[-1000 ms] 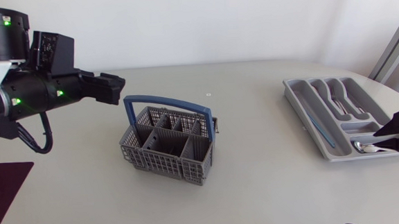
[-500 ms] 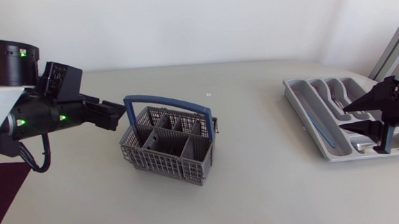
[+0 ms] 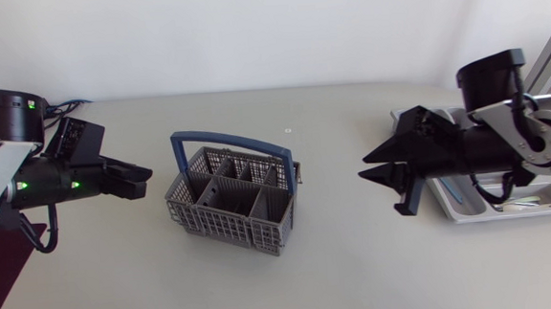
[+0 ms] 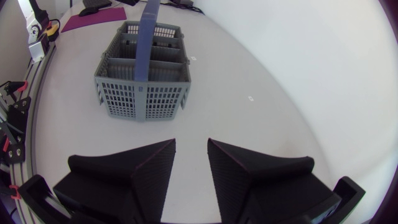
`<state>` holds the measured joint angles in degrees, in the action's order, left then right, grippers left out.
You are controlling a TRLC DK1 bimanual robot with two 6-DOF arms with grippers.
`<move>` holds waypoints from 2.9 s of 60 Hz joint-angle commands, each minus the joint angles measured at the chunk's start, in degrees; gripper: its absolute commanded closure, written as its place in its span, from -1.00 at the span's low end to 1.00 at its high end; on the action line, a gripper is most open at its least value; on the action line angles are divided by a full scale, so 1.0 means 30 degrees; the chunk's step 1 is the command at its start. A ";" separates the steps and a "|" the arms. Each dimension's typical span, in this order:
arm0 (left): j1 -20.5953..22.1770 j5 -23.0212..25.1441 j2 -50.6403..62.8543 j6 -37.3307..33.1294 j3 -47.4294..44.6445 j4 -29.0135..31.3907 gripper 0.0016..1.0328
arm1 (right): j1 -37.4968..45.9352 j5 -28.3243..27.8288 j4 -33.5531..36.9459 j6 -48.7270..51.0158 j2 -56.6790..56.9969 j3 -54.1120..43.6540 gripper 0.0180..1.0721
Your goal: Sort the cutlery from the basket into the organizer compartments.
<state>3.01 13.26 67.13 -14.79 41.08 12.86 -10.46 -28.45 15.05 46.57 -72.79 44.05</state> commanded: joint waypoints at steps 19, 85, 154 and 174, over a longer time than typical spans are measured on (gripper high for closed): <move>-0.0885 0.2378 0.3784 -0.2102 -0.0100 -0.0186 0.93 | -0.3867 0.0195 -0.2438 -0.4389 -0.5061 0.1107 0.89; 0.2192 0.6187 0.8999 -0.1487 0.3973 0.1630 0.93 | -0.2813 0.0019 -0.2262 -0.5678 -1.0218 0.7113 0.89; -0.3697 0.5542 -0.3481 -0.0784 -0.0568 0.0869 0.32 | 0.0849 0.8135 -0.4430 -0.5532 0.3552 -0.0944 -0.12; -0.3140 0.3550 -0.7407 -0.0286 -0.2033 0.0781 -0.92 | 0.1465 0.8779 -0.3405 -0.5473 0.9236 -0.3258 -0.93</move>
<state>-6.66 24.58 46.22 -17.45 36.67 15.14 -6.79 -2.72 3.51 30.02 -48.23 36.42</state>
